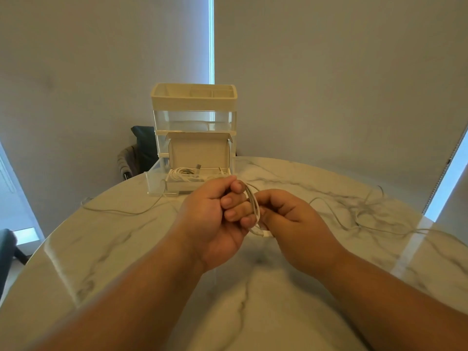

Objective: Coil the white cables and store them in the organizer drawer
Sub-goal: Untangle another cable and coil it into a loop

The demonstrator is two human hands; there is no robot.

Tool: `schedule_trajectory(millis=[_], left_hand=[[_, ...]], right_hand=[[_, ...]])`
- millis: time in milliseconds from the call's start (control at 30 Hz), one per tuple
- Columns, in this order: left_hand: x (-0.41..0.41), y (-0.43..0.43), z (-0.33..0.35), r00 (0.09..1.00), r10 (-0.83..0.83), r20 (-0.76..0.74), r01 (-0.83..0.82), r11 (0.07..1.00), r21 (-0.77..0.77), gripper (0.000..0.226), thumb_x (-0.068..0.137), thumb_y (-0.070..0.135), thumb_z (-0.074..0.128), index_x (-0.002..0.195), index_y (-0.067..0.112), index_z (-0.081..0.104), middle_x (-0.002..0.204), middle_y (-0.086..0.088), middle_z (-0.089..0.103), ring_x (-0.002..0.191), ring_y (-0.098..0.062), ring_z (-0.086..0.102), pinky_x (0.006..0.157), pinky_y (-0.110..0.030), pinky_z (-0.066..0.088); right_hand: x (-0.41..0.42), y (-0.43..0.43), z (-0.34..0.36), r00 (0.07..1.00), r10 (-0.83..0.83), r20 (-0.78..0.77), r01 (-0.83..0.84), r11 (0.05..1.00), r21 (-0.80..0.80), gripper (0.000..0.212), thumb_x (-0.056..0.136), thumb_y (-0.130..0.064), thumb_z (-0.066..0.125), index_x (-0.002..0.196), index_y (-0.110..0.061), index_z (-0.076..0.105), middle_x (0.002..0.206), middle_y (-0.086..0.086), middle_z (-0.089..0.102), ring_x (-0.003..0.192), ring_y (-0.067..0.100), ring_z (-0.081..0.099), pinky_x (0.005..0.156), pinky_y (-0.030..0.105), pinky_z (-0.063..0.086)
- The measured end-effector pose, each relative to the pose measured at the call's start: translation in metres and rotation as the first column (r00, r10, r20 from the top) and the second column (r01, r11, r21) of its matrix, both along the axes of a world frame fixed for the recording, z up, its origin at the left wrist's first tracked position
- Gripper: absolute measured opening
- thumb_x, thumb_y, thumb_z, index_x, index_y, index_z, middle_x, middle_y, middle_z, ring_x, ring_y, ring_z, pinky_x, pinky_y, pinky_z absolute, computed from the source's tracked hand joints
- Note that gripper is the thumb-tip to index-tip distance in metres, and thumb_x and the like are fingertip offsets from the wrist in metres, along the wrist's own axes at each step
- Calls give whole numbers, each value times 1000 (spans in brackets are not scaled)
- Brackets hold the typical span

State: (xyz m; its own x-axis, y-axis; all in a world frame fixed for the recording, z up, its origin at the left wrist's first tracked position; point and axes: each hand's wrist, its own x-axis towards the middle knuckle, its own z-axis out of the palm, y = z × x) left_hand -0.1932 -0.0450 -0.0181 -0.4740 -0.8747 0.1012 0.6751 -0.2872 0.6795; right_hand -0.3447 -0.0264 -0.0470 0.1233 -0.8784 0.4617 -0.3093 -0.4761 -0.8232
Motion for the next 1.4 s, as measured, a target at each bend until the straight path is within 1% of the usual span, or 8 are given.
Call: schedule_trajectory(millis=[100, 233, 367, 500, 633, 1067, 1200, 1400], left_hand=[[2, -1, 2, 999, 6, -37, -6, 1000, 10, 24, 89, 20, 47, 66, 14, 49, 45, 8, 29, 39, -6, 28, 42, -21, 34], [9, -4, 6, 995, 66, -69, -65, 998, 14, 14, 79, 14, 50, 65, 15, 48, 47, 8, 28, 40, -7, 27, 42, -21, 34], [15, -12, 8, 983, 133, -130, -121, 988, 95, 34, 90, 9, 43, 57, 17, 48, 50, 8, 29, 42, -7, 28, 46, -21, 35], [15, -12, 7, 979, 133, -155, -109, 982, 152, 29, 92, 14, 43, 63, 16, 50, 55, 8, 32, 45, -7, 31, 48, -22, 37], [16, -11, 7, 972, 97, -212, -65, 986, 155, 9, 79, 11, 47, 72, 13, 51, 59, 7, 35, 47, -8, 33, 47, -22, 40], [22, -15, 9, 973, 203, -109, -186, 971, 147, 27, 103, 14, 41, 100, 0, 64, 74, -7, 69, 62, -12, 66, 71, -29, 56], [22, -18, 6, 967, 253, -31, -248, 961, 125, 25, 104, 12, 41, 109, -1, 61, 100, -13, 75, 85, -19, 74, 81, -32, 56], [18, -23, -1, 949, 292, 120, -302, 951, 72, 23, 104, 13, 43, 117, 1, 59, 108, -13, 72, 97, -20, 71, 84, -30, 56]], right_hand=[[2, -3, -3, 971, 87, 221, -111, 989, 99, 17, 92, -18, 59, 95, -14, 75, 86, 16, 68, 79, 28, 55, 77, 38, 47], [2, -3, -7, 974, 64, 219, -82, 994, 73, 31, 83, -37, 56, 86, -14, 77, 91, 16, 71, 83, 38, 56, 76, 42, 47], [2, -5, -5, 927, 61, 371, -124, 982, 146, 17, 84, -3, 50, 82, -15, 61, 84, 14, 67, 73, 26, 58, 74, 36, 47], [8, 1, -6, 993, 77, 90, -98, 960, 262, 19, 94, -1, 57, 103, -17, 62, 79, 5, 71, 71, 17, 62, 74, 30, 52], [9, 1, -4, 979, -11, -202, 59, 970, 236, 23, 96, -15, 60, 80, -26, 73, 80, -11, 73, 76, -1, 64, 76, 21, 46], [17, 12, 8, 871, 55, -489, -11, 996, 92, 28, 101, -27, 52, 124, -37, 66, 80, -49, 57, 87, -26, 55, 76, -2, 35], [14, 12, 7, 845, -6, -535, 33, 999, 41, 26, 98, -29, 56, 119, -35, 70, 76, -45, 58, 82, -22, 55, 73, -1, 35], [13, 12, 9, 780, -176, -601, 139, 984, -108, 20, 93, -40, 60, 95, -26, 74, 81, -10, 70, 79, 4, 61, 72, 30, 49]])
